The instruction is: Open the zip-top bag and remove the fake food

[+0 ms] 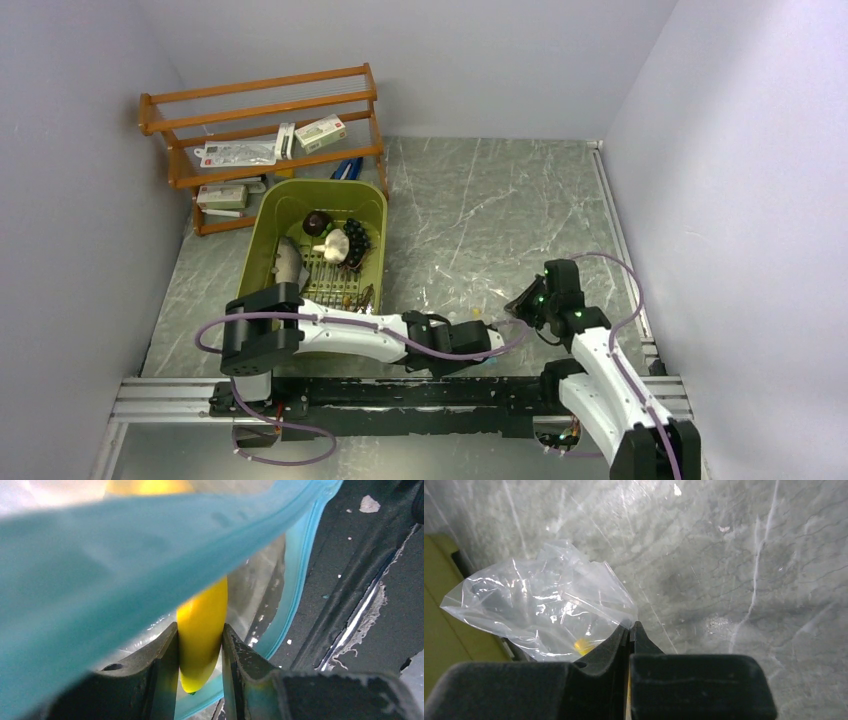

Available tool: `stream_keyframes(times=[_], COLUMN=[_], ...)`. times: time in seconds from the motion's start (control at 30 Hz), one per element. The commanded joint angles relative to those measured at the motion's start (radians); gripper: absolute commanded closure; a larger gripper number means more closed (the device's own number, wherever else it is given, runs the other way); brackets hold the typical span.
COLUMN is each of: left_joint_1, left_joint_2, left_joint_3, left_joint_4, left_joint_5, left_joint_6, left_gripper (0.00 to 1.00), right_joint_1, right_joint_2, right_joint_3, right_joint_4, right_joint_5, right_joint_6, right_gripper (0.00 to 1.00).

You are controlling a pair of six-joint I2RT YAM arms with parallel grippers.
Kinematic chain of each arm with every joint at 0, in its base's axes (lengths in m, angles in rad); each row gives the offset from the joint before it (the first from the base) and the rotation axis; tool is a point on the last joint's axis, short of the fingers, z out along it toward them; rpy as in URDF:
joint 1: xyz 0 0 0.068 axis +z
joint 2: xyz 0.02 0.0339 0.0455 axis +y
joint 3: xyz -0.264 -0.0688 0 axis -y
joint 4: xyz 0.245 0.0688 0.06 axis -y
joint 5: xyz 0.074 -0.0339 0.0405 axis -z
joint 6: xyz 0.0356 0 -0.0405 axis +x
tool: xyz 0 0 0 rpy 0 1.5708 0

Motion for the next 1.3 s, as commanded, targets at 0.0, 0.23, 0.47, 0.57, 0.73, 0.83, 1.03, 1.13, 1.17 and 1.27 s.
stream_keyframes(times=[0.0, 0.23, 0.47, 0.57, 0.73, 0.83, 1.03, 1.13, 1.17, 1.27], left_joint_1=[0.024, 0.112, 0.151, 0.156, 0.180, 0.195, 0.259, 0.290, 0.299, 0.329], left_joint_2=[-0.048, -0.143, -0.151, -0.144, -0.159, -0.174, -0.211, -0.229, -0.235, -0.253], left_joint_3=[0.072, 0.109, 0.094, 0.096, 0.081, 0.073, 0.018, -0.004, -0.011, -0.028], left_joint_4=[-0.072, -0.083, -0.100, -0.121, -0.119, -0.112, -0.101, -0.118, -0.123, -0.133], left_joint_5=[0.039, 0.158, 0.275, 0.273, 0.302, 0.356, 0.551, 0.633, 0.668, 0.799], left_joint_6=[-0.009, -0.031, -0.033, -0.038, -0.047, -0.039, -0.014, -0.002, 0.004, 0.026], left_gripper=[0.93, 0.93, 0.93, 0.93, 0.93, 0.93, 0.93, 0.93, 0.93, 0.93], right_joint_1=[-0.008, -0.008, -0.007, -0.008, -0.008, -0.007, -0.007, -0.008, -0.007, -0.008], right_joint_2=[-0.127, -0.348, -0.519, -0.563, -0.575, -0.540, -0.412, -0.355, -0.338, -0.306], right_joint_3=[0.017, 0.027, 0.000, 0.007, 0.001, 0.005, 0.052, 0.065, 0.065, 0.061], right_joint_4=[-0.017, -0.137, -0.241, -0.306, -0.338, -0.346, -0.371, -0.378, -0.372, -0.353], right_joint_5=[0.078, 0.245, 0.329, 0.373, 0.384, 0.386, 0.381, 0.377, 0.373, 0.361], right_joint_6=[-0.008, 0.047, 0.165, 0.200, 0.239, 0.247, 0.251, 0.260, 0.259, 0.257], right_gripper=[1.00, 1.00, 1.00, 1.00, 0.99, 0.99, 0.99, 0.99, 0.99, 0.99])
